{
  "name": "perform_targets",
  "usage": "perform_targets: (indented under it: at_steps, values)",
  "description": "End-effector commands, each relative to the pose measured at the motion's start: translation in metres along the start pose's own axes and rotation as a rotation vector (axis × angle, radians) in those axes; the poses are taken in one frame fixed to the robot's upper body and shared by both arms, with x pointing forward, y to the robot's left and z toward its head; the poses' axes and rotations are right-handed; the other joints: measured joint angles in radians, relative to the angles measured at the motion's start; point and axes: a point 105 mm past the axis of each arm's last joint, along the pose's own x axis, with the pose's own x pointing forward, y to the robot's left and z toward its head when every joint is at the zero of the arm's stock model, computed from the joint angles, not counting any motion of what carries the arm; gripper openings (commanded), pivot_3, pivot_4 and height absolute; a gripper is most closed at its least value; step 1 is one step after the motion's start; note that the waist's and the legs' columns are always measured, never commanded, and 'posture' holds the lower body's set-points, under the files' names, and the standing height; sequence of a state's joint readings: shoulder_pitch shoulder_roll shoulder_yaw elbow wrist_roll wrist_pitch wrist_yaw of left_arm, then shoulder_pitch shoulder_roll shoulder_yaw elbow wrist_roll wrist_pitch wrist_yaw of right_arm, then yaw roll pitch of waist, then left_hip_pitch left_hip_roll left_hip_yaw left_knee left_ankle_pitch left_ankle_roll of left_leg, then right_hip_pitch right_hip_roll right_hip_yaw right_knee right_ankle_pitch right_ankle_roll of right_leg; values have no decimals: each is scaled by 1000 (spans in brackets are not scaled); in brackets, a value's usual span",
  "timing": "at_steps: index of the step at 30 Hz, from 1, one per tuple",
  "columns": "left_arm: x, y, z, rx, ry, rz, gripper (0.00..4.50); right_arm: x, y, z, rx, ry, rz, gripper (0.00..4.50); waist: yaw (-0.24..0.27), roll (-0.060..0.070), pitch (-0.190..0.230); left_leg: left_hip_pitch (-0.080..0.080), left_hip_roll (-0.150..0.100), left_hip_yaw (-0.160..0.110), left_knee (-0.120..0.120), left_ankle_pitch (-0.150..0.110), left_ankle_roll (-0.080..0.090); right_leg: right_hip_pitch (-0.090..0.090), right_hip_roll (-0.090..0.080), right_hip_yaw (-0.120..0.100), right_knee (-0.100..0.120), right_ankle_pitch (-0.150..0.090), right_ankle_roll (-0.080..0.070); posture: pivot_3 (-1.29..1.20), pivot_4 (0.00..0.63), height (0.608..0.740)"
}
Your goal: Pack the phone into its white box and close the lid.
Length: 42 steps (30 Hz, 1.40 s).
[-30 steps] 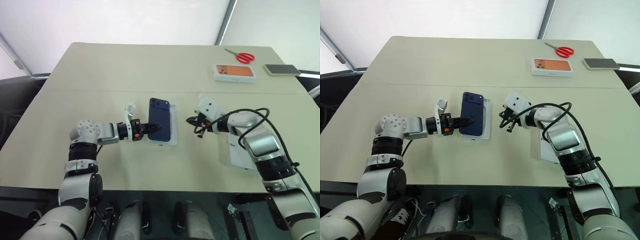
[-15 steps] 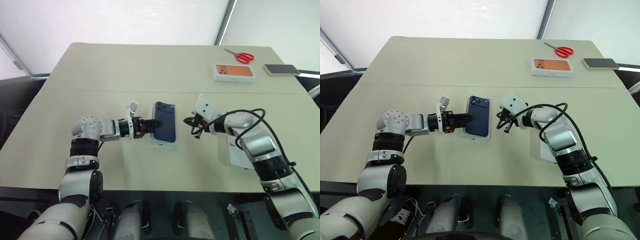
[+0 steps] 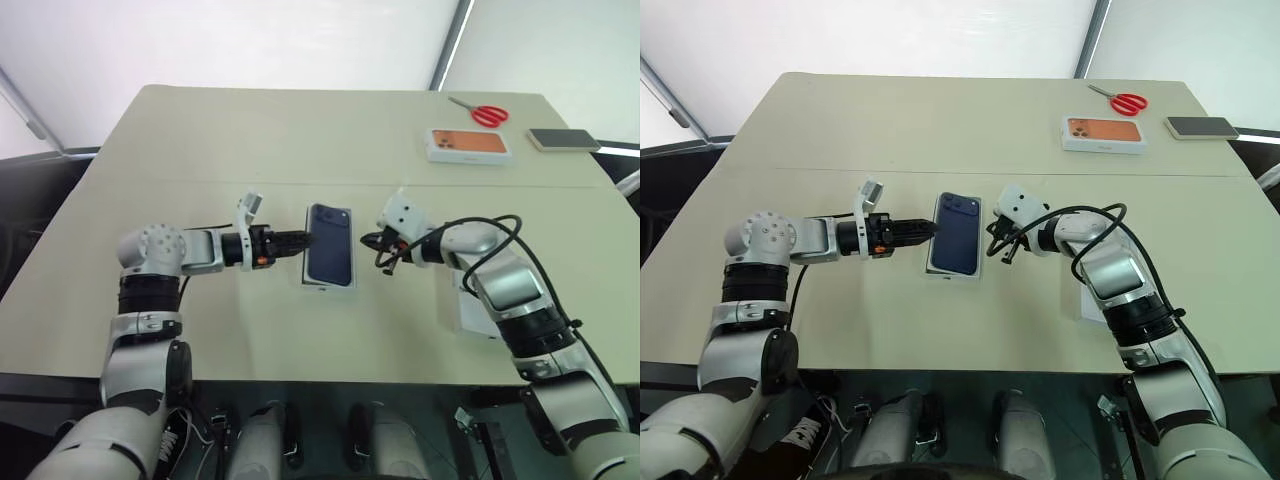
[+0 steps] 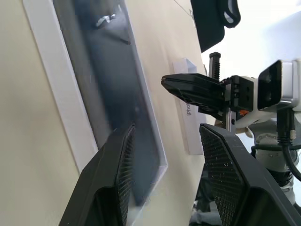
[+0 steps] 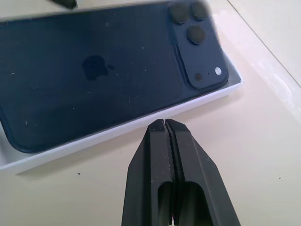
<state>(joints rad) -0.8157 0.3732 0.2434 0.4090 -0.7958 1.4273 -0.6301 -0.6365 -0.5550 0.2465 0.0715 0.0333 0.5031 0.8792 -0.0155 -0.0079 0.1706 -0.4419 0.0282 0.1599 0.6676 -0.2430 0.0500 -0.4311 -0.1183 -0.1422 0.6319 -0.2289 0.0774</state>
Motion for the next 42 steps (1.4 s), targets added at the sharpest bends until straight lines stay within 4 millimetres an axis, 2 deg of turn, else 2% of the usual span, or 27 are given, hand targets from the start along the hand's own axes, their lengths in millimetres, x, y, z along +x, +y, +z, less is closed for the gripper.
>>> perform_targets:
  at_steps: [1,7,10,12,13,17,22,24,27,33,38,42]
  values:
    - [-10,-6,9,50,-34,-2,2278,-1,-6,16,-44,-44,-20,0,0,0,0,0,0,0,0,0,0,0,0,0,0,0,0,0,150,738]
    - [-24,1,21,134,-102,76,2278,2,-8,17,-53,-48,-33,0,-1,0,0,0,0,0,0,0,0,0,0,0,0,0,0,0,150,738]
    - [-27,33,22,254,-125,292,1408,1,-15,10,-57,-26,-70,0,-1,0,0,0,0,0,0,0,0,0,0,0,0,0,0,0,150,738]
    - [-24,42,20,306,-125,366,393,3,-15,3,-69,-2,-85,0,2,0,0,0,0,0,0,0,0,0,0,0,0,0,0,0,150,738]
    - [-22,44,19,319,-123,378,42,4,-15,1,-74,5,-90,0,3,0,0,0,0,0,0,0,0,0,0,0,0,0,0,0,150,738]
    - [-1,43,6,331,-100,339,42,13,-1,-6,-83,18,-58,0,5,0,0,0,0,0,0,0,0,0,-1,0,0,0,0,0,150,738]
    - [25,36,-1,314,-76,290,42,18,7,-7,-74,23,-28,0,2,0,0,0,0,0,0,0,0,0,0,0,0,0,0,0,150,738]
    - [36,36,-12,359,-19,293,42,19,8,-6,-73,19,-33,0,4,0,0,0,0,0,0,0,0,0,0,0,0,0,0,0,150,738]
    - [49,25,-22,375,30,230,42,17,9,-7,-79,24,-27,0,5,0,-1,1,0,0,0,0,0,1,0,0,0,0,0,0,150,738]
    - [67,5,-28,357,60,137,42,-3,0,-23,-62,78,-56,0,19,0,-1,1,-1,-1,1,0,0,2,-1,-1,0,0,0,0,150,738]
    - [83,2,-24,397,72,128,42,-26,0,-41,-53,140,-69,0,29,0,-1,0,-1,-1,2,0,0,3,-1,-1,0,0,0,0,150,738]
    - [100,-5,-30,424,106,91,42,-41,0,-53,-38,183,-91,0,29,0,-1,1,-1,-1,2,0,1,3,-1,-1,0,0,0,0,150,738]
